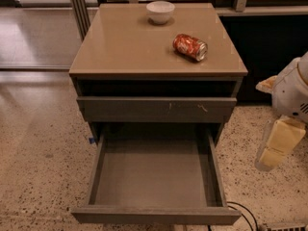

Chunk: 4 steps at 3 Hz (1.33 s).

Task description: Close middle drawer

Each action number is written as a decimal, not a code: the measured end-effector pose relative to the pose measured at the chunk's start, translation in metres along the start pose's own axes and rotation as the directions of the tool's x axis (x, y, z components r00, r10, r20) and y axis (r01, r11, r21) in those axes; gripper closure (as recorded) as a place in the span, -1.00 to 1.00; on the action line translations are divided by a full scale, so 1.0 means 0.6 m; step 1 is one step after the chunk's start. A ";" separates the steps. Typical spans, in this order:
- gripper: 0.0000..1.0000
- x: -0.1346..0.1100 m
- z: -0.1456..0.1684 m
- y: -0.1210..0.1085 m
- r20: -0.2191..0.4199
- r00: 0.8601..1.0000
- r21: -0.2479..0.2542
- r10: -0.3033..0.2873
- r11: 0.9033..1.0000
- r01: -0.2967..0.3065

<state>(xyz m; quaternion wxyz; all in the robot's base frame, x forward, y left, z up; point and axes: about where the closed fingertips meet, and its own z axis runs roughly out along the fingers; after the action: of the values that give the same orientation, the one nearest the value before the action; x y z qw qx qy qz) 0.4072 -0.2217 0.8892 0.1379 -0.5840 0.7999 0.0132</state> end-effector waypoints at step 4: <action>-1.00 -0.019 0.165 0.100 0.106 0.994 -0.134 -0.019 0.990 0.033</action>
Offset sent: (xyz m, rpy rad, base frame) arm -0.0071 0.0124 -0.0296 0.0280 0.0297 0.0410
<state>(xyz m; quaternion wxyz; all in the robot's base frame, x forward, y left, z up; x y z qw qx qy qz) 0.3742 -0.1737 0.7882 0.1399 -0.6009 0.7811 0.0962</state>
